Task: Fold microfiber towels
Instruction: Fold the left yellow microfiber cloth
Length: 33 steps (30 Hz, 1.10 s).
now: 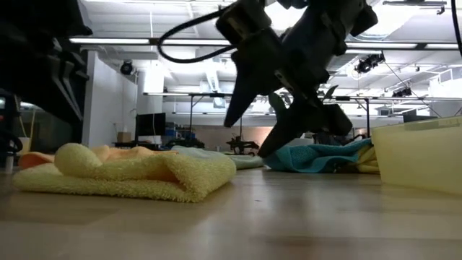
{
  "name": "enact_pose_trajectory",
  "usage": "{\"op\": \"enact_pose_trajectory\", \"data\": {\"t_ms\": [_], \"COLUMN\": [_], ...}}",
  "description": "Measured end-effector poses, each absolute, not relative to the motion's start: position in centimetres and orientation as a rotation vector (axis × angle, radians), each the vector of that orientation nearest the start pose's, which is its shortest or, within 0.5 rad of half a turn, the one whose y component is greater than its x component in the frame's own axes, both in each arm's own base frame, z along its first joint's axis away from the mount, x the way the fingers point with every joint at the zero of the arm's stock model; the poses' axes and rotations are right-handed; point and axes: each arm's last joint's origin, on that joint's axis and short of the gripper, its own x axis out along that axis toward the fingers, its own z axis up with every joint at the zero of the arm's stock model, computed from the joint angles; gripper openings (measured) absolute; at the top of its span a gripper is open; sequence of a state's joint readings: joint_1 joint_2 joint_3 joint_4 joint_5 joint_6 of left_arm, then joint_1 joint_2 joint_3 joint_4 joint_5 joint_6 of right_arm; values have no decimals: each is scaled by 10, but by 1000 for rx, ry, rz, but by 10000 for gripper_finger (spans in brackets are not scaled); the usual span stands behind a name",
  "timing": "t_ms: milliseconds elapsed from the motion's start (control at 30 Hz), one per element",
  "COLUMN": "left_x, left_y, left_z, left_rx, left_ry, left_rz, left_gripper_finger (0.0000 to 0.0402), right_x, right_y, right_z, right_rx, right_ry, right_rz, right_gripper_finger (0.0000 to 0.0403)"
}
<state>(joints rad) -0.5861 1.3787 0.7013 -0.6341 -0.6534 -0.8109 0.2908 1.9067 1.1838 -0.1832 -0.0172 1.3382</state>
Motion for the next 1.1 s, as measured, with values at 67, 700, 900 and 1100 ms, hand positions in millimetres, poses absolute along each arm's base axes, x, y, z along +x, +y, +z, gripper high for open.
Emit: {"op": "enact_pose_trajectory", "data": {"t_ms": [67,700,900,1100], "left_x": [195,194,194,194], "left_y": [-108,-110,-110,-110], "left_z": [167,165,166,166], "left_rx": [38,56,55,54], "left_ry": [921,916,912,911], "left_rz": [475,479,481,481], "left_gripper_finger": [0,0,0,0], "right_x": [381,407,411,410], "right_y": [117,123,123,125], "right_z": [158,140,144,133], "right_rx": [1128,1224,1234,1233], "right_ry": [940,927,862,919], "right_rz": [-360,-517,-499,-501], "right_gripper_finger": [227,227,202,153]}}
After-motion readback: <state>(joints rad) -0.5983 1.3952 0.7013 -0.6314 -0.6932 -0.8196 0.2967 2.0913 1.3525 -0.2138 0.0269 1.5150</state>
